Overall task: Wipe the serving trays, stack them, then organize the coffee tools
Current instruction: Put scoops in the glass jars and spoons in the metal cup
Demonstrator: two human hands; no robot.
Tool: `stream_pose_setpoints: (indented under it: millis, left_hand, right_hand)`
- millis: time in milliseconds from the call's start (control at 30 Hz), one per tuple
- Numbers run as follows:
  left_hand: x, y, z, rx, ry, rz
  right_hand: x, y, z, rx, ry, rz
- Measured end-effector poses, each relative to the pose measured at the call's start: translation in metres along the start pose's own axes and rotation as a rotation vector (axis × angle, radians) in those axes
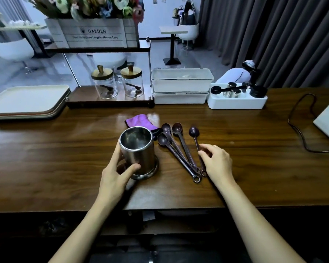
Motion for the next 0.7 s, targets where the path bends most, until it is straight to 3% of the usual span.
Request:
stream_pose_setpoints:
  millis: [433, 700]
  left_hand:
    - [0.000, 0.001, 0.002, 0.039, -0.038, -0.006]
    - [0.001, 0.002, 0.003, 0.044, -0.043, -0.010]
  right_hand:
    - [0.025, 0.017, -0.018, -0.374, 0.190, -0.024]
    - [0.022, 0.023, -0.017, -0.334, 0.196, 0.073]
Point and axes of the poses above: each hand's wrist, its own x-axis towards the middle knuckle, its own z-axis out of the back of the hand, y = z × x, the point moved 10 cm from there along x, towards the middle knuckle, and after that the axes turned 7 degrees about z, right-handed, at the moved point
